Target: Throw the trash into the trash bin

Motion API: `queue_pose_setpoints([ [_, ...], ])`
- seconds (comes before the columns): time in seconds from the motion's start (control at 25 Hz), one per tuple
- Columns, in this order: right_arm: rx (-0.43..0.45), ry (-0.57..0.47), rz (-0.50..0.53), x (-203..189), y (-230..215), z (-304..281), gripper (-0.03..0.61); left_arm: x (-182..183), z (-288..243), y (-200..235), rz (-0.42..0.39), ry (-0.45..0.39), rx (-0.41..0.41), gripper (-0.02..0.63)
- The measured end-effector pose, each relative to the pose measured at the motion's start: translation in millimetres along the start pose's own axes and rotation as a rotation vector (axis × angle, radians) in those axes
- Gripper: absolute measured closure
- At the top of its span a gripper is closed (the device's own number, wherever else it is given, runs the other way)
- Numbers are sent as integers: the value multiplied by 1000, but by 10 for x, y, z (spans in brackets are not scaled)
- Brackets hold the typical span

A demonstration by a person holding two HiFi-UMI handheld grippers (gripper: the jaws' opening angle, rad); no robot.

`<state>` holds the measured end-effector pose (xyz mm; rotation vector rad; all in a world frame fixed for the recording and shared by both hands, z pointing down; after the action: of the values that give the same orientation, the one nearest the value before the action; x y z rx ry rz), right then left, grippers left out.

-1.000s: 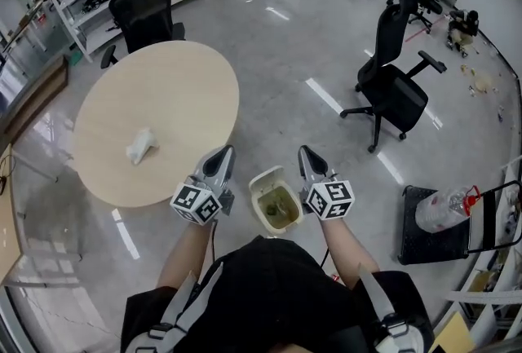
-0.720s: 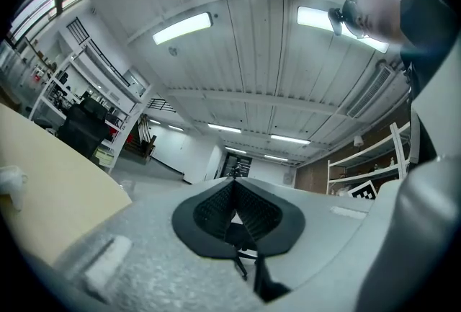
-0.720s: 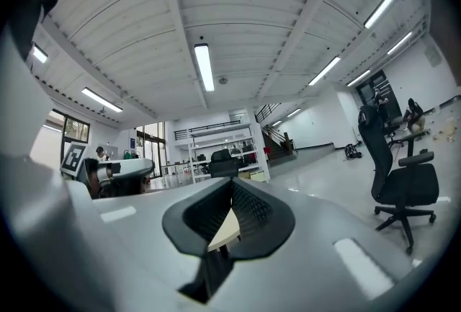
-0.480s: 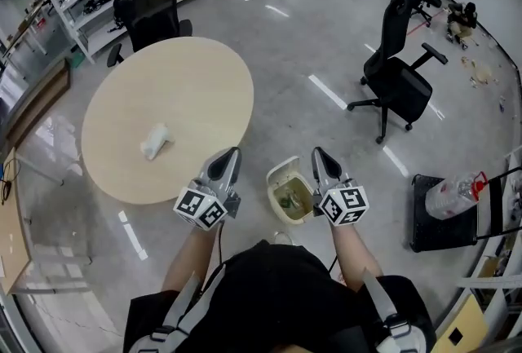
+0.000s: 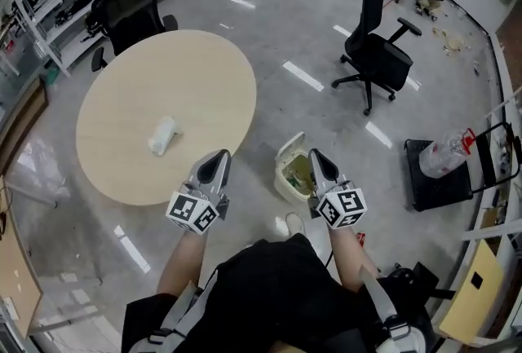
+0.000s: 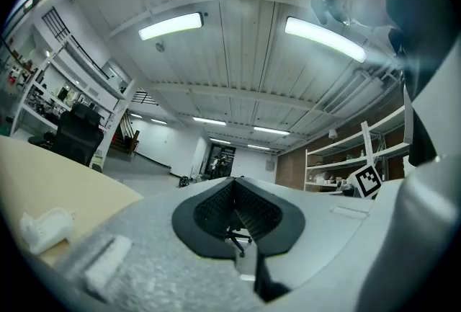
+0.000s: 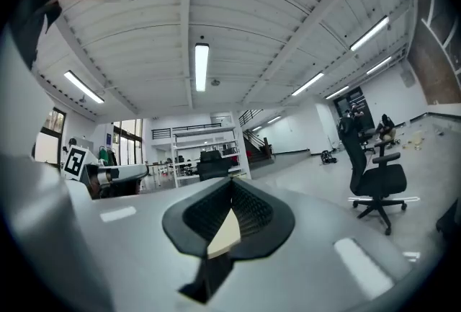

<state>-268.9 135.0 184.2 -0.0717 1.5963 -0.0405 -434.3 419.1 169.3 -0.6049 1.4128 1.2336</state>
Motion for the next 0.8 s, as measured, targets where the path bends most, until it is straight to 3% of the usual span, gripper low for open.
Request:
queue_pose_setpoints([
  [0.4,-147,-9,39,142,42,493,572,-78,-62,-65,56,40,-120,612],
  [0.8,-274,2,78,162,-472,1385,572,-303,-246,-305,65,95,-159,612],
])
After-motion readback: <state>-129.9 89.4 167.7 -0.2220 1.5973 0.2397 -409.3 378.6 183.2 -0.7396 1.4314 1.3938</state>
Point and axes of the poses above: the fingertips, and each gripper's own axes: z backward along the fingers, y to its left, x out of its top, the point moved 10 cm from there along z, backward along the fingers, and after that the axes turned 7 degrees about z, right-handed, at the moved point
